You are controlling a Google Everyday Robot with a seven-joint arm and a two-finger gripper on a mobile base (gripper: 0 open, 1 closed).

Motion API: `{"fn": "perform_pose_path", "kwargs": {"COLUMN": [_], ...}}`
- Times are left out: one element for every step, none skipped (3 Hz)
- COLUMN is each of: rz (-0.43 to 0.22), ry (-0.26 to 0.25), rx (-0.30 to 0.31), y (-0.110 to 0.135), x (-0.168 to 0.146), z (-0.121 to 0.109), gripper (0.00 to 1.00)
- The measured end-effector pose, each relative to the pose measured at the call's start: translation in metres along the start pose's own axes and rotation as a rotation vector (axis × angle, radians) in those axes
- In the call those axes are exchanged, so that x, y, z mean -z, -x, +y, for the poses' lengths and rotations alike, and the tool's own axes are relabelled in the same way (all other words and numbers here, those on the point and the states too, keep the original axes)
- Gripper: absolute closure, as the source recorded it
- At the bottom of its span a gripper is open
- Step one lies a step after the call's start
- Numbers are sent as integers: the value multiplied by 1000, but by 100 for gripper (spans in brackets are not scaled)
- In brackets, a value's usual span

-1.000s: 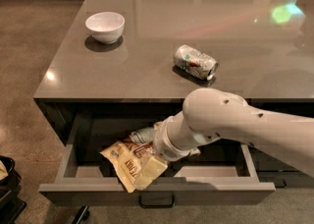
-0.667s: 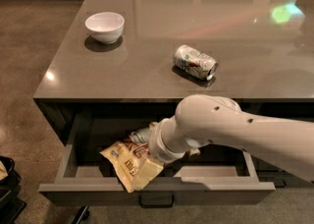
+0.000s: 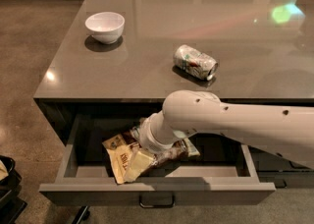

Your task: Pick brown chip bag from top drawer and place on counter

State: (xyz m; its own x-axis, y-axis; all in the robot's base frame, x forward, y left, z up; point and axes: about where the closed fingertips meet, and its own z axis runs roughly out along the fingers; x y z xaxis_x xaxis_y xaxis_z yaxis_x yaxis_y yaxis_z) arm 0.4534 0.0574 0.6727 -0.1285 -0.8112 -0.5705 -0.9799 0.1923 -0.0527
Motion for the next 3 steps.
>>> {"fn": "perform_pose_path", "kwargs": {"rz": [15,16,24], "ry": [36,37,50], "rx": [-14,-14,-20], "y": [-8,-7,-12], "x": [-19,-17,-20], "z": [-5,-5,-6], "gripper": [0,0,0]}}
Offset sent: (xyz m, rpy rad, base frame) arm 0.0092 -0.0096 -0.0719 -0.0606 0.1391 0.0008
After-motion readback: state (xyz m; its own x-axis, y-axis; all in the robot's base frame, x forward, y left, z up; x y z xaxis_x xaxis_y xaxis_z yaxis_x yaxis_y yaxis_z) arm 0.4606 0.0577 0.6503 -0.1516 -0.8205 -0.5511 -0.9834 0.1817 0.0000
